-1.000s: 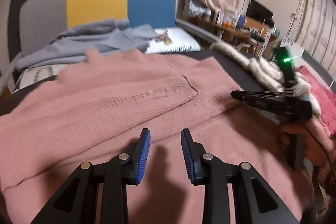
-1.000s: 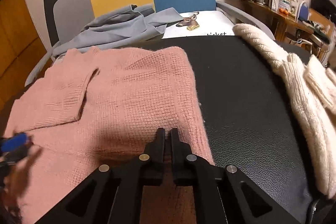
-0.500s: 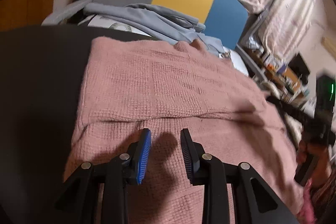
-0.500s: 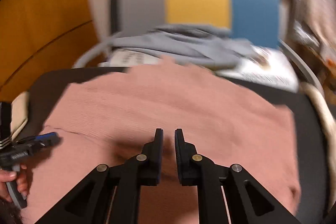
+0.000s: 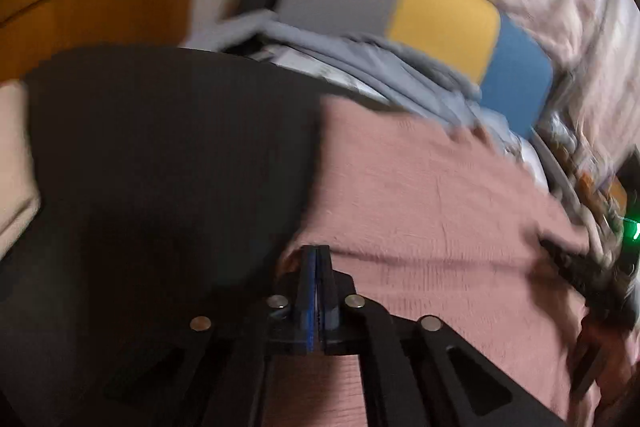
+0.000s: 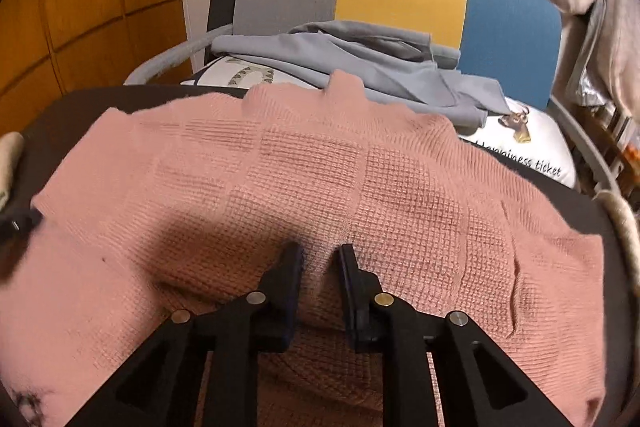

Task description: Fold clothes

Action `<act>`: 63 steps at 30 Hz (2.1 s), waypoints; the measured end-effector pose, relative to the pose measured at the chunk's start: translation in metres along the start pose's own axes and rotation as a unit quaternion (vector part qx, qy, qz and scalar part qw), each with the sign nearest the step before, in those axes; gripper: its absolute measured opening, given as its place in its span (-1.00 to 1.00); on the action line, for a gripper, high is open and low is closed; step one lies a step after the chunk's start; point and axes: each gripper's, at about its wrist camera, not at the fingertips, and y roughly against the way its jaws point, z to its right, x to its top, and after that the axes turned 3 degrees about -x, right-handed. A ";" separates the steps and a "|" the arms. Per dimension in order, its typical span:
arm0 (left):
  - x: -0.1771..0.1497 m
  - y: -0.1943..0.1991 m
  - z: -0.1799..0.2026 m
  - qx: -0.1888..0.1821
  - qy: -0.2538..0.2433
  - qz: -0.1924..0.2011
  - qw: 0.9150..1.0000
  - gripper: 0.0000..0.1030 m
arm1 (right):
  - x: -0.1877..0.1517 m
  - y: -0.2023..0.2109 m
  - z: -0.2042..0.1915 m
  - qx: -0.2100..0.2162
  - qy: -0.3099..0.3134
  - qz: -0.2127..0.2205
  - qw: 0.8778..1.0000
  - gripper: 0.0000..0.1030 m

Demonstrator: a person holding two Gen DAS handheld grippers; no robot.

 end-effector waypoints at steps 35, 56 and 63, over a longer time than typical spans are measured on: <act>0.131 -0.086 0.145 -0.144 -0.125 -0.060 0.980 -0.48 | 0.059 -0.002 0.076 0.139 -0.051 0.002 0.989 0.20; 0.142 -0.263 0.250 -0.162 -0.249 -0.198 0.934 0.06 | 0.150 -0.165 0.120 0.164 -0.065 -0.112 0.978 -0.77; 0.153 -0.233 0.252 -0.184 -0.241 -0.172 0.937 -0.88 | 0.161 -0.128 0.118 0.166 -0.080 -0.081 0.979 -0.78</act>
